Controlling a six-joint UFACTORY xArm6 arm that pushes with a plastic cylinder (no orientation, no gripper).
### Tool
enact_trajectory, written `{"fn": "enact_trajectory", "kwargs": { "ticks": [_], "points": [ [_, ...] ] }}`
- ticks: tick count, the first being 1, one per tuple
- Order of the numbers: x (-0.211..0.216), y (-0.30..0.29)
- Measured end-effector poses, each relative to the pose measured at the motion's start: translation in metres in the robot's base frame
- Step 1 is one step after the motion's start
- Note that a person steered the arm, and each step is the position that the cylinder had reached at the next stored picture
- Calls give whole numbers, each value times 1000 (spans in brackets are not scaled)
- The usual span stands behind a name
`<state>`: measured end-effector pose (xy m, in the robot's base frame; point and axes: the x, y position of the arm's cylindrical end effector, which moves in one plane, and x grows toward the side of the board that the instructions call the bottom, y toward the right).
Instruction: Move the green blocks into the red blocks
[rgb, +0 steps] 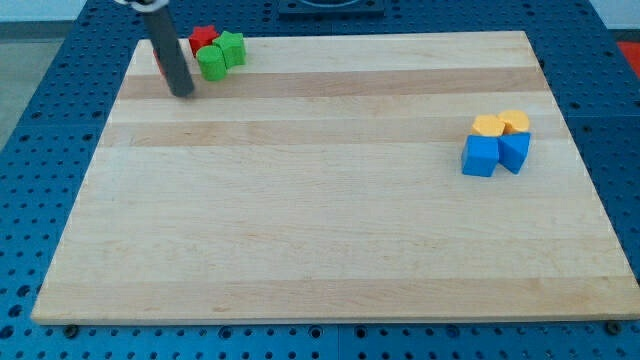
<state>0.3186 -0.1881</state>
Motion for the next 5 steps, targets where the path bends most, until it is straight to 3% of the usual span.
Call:
{"fn": "enact_trajectory", "kwargs": {
  "ticks": [1,2,3,5],
  "points": [
    [7,62],
    [-24,75],
    [-49,54],
    [-58,23]
  ]
}}
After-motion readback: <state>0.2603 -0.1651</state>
